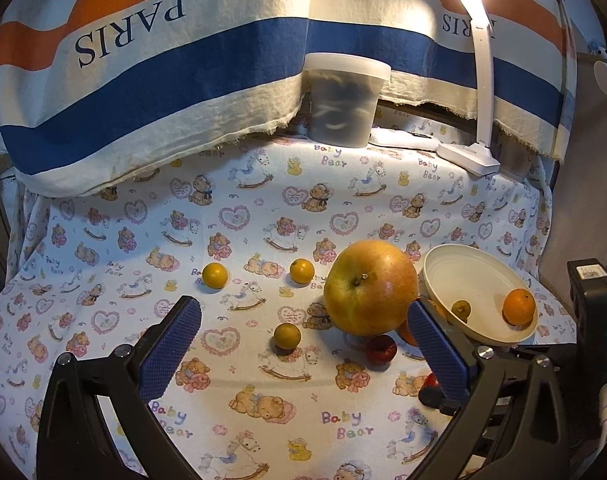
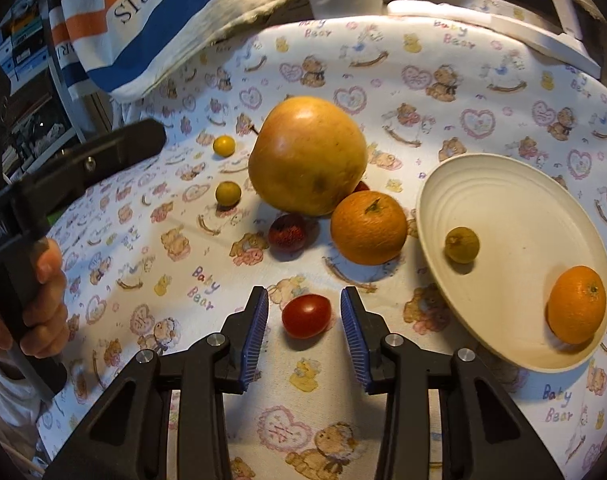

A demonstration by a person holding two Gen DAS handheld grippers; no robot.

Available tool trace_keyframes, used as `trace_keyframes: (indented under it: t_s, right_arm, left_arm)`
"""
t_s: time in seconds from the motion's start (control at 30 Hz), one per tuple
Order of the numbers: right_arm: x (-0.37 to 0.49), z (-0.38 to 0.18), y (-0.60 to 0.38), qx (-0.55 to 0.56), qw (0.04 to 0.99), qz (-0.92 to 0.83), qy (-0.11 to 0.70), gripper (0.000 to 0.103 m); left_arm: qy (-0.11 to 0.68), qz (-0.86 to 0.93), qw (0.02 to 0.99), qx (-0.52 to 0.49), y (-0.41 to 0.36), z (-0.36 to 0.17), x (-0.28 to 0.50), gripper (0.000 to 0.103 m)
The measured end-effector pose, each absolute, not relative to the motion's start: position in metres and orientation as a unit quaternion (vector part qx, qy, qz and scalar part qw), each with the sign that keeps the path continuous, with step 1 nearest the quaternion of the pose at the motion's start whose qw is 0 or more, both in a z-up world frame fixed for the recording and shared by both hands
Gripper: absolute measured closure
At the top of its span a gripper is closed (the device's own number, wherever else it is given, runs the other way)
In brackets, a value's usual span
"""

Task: Organize fruits
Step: 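Close the right tool around the red cherry tomato, then grasp a small yellow fruit with the left tool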

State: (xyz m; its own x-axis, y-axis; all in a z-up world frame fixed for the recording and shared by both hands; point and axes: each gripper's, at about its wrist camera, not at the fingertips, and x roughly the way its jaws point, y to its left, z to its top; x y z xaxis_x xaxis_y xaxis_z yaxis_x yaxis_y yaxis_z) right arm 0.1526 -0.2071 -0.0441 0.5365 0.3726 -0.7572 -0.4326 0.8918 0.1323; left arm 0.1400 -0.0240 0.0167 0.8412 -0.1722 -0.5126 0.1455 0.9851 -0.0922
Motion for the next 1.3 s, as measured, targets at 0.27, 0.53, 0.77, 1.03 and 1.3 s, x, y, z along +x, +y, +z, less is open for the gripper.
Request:
trace_keyframes:
  t_s: [0.27,0.53,0.77,1.03,1.3]
  right_arm:
    - [0.162,-0.045,-0.206,-0.040,0.869,0.216,0.443,0.072]
    - [0.157,-0.044,-0.212,-0.028,0.898,0.191,0.395,0.075]
    - [0.150,-0.024,-0.231,-0.003,0.920,0.174,0.351,0.075]
    - [0.151,-0.012,-0.249,0.015,0.929,0.151,0.337,0.075]
    - [0.143,0.003,-0.258,0.007,0.944,0.114,0.310,0.075]
  left_arm:
    - [0.267,-0.081,0.960,-0.027,-0.023,0.017,0.140,0.001]
    - [0.264,-0.074,0.961,-0.024,-0.019,0.019,0.140,0.001]
    - [0.273,-0.069,0.959,-0.020,-0.007,0.012,0.159,0.004]
    - [0.293,-0.066,0.954,0.004,-0.005,-0.008,0.183,0.019]
    - [0.377,-0.104,0.918,-0.061,0.001,-0.034,0.210,0.036]
